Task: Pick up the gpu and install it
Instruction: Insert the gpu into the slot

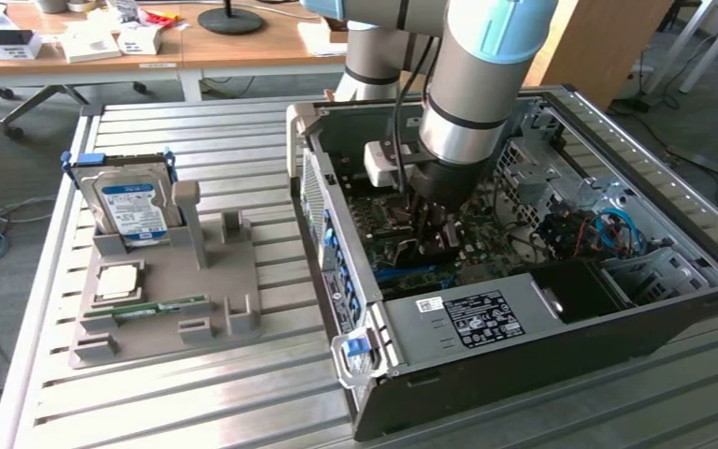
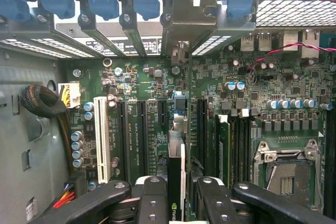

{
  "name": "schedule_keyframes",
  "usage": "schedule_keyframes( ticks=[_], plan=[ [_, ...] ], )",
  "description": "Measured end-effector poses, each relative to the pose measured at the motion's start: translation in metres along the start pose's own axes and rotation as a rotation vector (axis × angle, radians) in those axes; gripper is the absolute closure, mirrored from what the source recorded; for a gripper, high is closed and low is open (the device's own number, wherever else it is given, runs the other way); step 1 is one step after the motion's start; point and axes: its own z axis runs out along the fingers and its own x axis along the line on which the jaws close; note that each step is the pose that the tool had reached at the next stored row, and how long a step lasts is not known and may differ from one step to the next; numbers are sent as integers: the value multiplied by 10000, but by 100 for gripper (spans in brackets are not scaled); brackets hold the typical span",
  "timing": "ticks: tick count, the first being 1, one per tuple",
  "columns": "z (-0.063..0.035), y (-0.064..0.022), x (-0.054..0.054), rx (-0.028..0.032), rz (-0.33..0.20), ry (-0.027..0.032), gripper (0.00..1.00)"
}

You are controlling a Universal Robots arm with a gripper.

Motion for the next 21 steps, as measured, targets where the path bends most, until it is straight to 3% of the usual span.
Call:
schedule_keyframes(
  ticks=[20, 21],
  plan=[
    [12, 0, 1, 0, -1, 0, 74],
    [12, 0, 0, -1, 1, -33, 74]
  ],
)
